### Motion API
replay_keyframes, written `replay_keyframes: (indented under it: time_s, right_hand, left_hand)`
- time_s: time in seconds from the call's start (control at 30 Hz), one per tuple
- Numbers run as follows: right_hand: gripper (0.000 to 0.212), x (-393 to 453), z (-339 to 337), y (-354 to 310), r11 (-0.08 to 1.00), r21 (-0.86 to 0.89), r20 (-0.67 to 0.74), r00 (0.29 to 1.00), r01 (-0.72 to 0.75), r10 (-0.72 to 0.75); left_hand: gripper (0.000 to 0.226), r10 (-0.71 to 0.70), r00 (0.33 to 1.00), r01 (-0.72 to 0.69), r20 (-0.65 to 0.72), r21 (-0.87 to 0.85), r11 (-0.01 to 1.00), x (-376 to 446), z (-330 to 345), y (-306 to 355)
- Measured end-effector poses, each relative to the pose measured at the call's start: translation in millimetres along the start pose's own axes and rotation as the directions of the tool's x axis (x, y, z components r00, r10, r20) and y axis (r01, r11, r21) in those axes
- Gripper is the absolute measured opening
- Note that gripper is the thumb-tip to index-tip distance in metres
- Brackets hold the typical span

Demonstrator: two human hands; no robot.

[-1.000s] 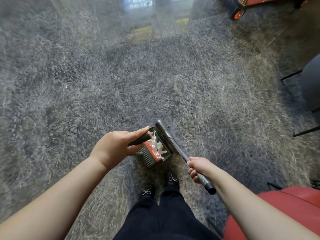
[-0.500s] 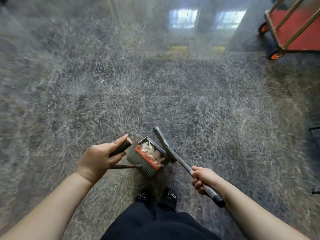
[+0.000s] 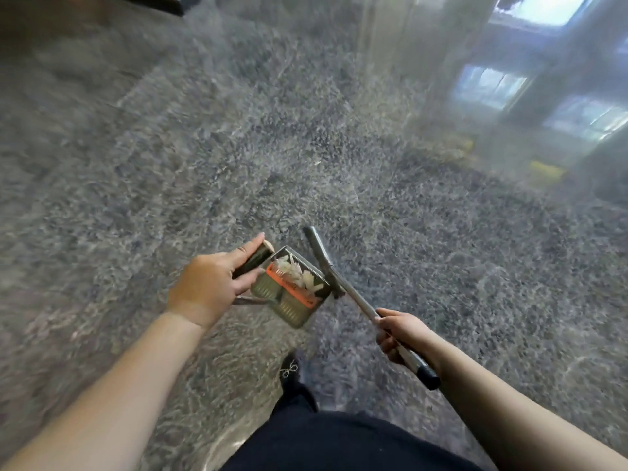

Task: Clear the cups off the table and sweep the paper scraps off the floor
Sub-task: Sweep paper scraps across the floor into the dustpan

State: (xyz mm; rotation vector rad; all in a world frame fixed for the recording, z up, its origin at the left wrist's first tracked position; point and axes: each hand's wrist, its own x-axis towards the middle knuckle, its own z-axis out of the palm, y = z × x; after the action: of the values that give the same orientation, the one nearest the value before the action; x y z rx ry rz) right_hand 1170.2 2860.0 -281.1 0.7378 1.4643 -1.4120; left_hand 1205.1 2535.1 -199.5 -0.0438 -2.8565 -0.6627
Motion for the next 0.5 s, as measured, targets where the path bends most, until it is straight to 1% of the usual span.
replay_keyframes:
  time_s: [0.07, 0.13, 0.27, 0.37, 0.4, 0.5]
  right_hand:
    - [0.035, 7, 24, -26, 1.000, -0.007, 0.021, 1.000, -0.004, 0.004]
    - [0.037, 19, 55, -57, 1.000, -0.025, 0.049, 0.999, -0.002, 0.003]
    - [0.032, 40, 118, -117, 0.995, -0.097, 0.081, 0.997, -0.004, 0.012]
    - [0.024, 55, 160, -157, 0.983, -0.180, 0.119, 0.993, 0.017, 0.005]
    - [0.023, 61, 172, -170, 0.977, -0.212, 0.130, 0.992, 0.023, 0.005]
    - [0.024, 89, 211, -218, 0.939, -0.337, 0.184, 0.983, 0.069, -0.007]
  left_hand:
    - [0.059, -0.063, 0.998, 0.064, 0.019, -0.040, 0.997, 6, -13, -22]
    - [0.063, -0.132, 0.991, 0.132, -0.001, -0.063, 0.989, 14, -30, -51]
    - [0.061, -0.249, 0.967, 0.247, -0.063, -0.026, 0.969, 29, -62, -102]
    - [0.059, -0.310, 0.946, 0.310, -0.095, -0.020, 0.951, 45, -79, -132]
    - [0.059, -0.322, 0.941, 0.322, -0.103, -0.017, 0.947, 52, -83, -140]
    - [0.057, -0.424, 0.898, 0.419, -0.114, -0.065, 0.906, 82, -96, -176]
